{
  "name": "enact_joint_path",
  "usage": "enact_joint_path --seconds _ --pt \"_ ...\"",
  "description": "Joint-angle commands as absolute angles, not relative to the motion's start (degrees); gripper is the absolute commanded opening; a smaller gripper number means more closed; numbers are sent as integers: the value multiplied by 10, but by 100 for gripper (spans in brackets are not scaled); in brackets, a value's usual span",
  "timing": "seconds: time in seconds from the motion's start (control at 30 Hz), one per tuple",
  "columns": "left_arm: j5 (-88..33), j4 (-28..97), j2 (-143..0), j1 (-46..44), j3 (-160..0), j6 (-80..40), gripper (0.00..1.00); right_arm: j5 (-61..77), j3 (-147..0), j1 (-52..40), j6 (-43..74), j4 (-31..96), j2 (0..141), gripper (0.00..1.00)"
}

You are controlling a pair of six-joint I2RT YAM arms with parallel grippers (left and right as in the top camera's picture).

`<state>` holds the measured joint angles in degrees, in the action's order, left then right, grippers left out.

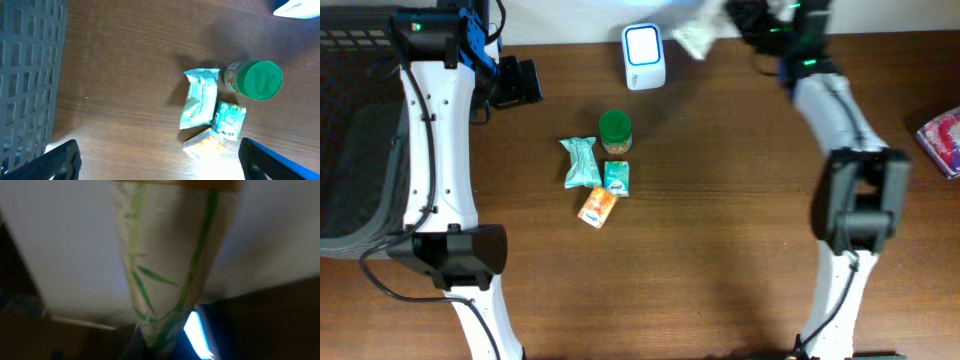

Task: Scan the item barcode
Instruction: 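Carry the white tube to the table's right edge and release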

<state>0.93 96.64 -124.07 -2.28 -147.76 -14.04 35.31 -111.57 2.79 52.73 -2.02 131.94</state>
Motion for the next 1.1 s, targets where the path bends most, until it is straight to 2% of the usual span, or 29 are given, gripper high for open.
enact_joint_path --seconds 0.0,0.07,0.23,0.27,0.33,0.43,0.47,0.53,0.57,0.63,0.67,0.83,0.93,1.07 --pt "13 967 -1231 -26 -1481 -134 99 354 -1133 87 433 110 1236 4" --pt "13 967 -1231 -26 -1481 -134 99 354 -1133 147 352 232 1231 4" --pt "13 967 -1231 -26 -1481 -134 99 353 -1133 281 42 476 1232 4" --pt "13 967 -1231 -26 -1481 -134 99 333 -1133 310 -29 520 1232 4" --pt "13 967 -1231 -26 -1481 -134 99 200 -1130 359 -88 572 1233 4" --pt "13 967 -1231 -26 -1481 -134 99 111 -1121 384 -152 590 1236 4" --pt "13 967 -1231 -26 -1481 -134 99 79 -1120 392 -159 586 1241 6" --pt "13 967 -1231 -26 -1481 -134 99 63 -1119 396 -159 571 1249 22" --pt "13 967 -1231 -26 -1481 -134 99 40 -1119 395 -158 564 1253 26" --pt "13 967 -1231 -26 -1481 -134 99 -14 -1119 390 -142 554 1261 55" --pt "13 967 -1231 -26 -1481 -134 99 -40 -1119 387 -123 551 1263 63" --pt "13 967 -1231 -26 -1481 -134 99 36 -1120 359 -100 559 1263 63" --pt "13 967 -1231 -26 -1481 -134 99 -62 -1120 346 -23 559 1264 63" --pt "13 967 -1231 -26 -1481 -134 99 -54 -1117 349 -21 550 1280 66"
